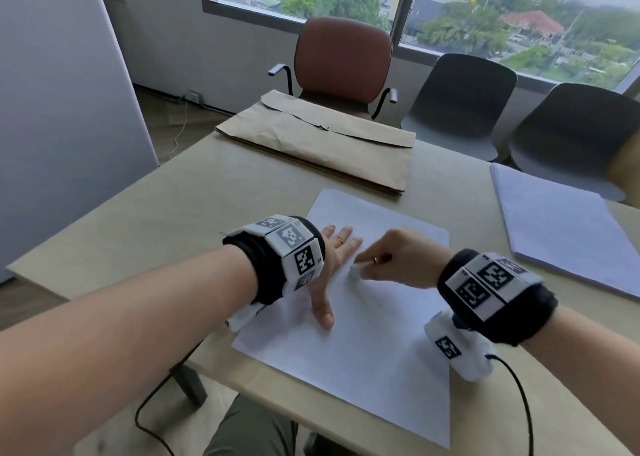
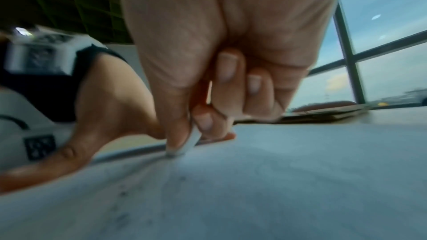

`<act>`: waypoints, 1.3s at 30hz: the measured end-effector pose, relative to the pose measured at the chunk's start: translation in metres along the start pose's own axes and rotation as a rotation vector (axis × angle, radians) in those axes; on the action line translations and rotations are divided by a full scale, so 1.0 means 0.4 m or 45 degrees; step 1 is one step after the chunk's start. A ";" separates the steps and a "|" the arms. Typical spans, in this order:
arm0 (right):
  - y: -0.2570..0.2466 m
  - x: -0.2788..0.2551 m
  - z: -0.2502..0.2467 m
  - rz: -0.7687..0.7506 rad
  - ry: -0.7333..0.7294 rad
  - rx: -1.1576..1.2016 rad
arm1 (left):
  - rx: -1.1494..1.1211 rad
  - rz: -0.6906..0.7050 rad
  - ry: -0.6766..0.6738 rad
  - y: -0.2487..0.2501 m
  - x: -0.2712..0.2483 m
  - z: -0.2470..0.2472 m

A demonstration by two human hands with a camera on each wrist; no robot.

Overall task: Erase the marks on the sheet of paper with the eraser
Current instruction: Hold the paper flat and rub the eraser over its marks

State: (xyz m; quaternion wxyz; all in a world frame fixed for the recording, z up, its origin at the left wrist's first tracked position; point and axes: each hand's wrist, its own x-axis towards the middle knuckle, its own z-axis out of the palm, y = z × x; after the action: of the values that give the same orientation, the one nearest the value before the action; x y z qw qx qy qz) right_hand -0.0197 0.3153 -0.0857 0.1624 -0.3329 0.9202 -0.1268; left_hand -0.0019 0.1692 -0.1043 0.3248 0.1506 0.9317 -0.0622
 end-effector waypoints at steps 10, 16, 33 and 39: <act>-0.004 -0.014 -0.010 0.008 -0.181 -0.009 | 0.006 0.020 -0.001 -0.005 0.004 0.001; 0.013 -0.022 0.004 -0.002 -0.129 -0.018 | -0.009 0.034 0.015 -0.003 -0.003 0.002; 0.008 -0.043 -0.001 -0.016 -0.361 0.057 | -0.013 0.043 0.020 -0.005 0.008 0.006; 0.023 0.018 -0.002 0.060 -0.089 0.083 | -0.017 0.050 0.050 -0.007 0.010 0.010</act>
State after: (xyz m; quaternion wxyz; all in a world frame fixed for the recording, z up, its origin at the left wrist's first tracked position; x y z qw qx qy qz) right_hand -0.0304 0.3175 -0.0896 0.2081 -0.3099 0.9169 -0.1412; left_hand -0.0035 0.1666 -0.1098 0.3087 0.1680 0.9351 -0.0464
